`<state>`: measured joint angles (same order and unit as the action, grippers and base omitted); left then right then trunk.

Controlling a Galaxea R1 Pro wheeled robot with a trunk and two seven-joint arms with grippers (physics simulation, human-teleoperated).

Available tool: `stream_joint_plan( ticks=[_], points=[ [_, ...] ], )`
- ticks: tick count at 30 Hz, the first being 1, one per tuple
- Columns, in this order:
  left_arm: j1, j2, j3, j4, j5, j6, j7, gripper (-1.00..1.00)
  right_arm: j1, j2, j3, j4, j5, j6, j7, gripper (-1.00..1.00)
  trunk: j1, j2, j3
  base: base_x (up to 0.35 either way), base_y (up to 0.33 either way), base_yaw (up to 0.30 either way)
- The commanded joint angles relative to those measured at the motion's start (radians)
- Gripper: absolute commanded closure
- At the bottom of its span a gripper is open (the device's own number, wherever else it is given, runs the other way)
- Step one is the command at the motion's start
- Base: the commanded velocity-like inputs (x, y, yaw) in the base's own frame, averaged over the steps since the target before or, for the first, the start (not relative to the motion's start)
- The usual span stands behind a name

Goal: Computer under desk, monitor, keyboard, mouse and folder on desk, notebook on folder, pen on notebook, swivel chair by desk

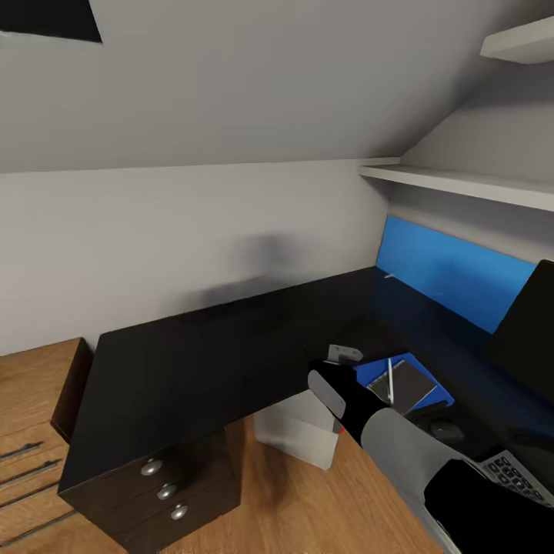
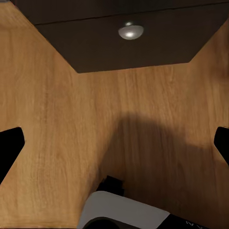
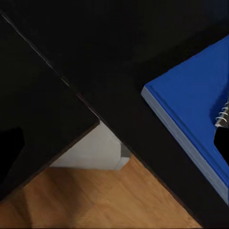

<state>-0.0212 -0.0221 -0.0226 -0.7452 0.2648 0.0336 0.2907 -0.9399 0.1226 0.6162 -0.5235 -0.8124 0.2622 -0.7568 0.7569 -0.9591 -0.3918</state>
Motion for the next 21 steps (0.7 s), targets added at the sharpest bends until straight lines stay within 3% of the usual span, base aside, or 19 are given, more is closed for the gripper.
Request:
stream_joint_plan(
  ticks=[1,7,21],
  points=[
    [0.000,0.000,-0.002,-0.002,0.006,0.004,0.006,-1.00,-0.001,0.001,0.009,-0.001,-0.002,0.005,-0.007,-1.00,0.000,-0.001,-0.001,-0.218,0.000,0.270],
    [0.000,0.001,-0.001,0.040,0.005,0.003,0.006,-1.00,0.018,0.014,0.022,0.002,0.003,-0.017,-0.007,-1.00,0.000,-0.001,-0.001,-0.301,0.000,0.276],
    [0.000,0.004,0.001,0.047,0.006,0.002,0.008,-1.00,0.022,0.015,0.023,0.003,0.004,-0.020,-0.002,-1.00,0.000,-0.001,-0.001,-0.334,0.000,0.279]
  ],
)
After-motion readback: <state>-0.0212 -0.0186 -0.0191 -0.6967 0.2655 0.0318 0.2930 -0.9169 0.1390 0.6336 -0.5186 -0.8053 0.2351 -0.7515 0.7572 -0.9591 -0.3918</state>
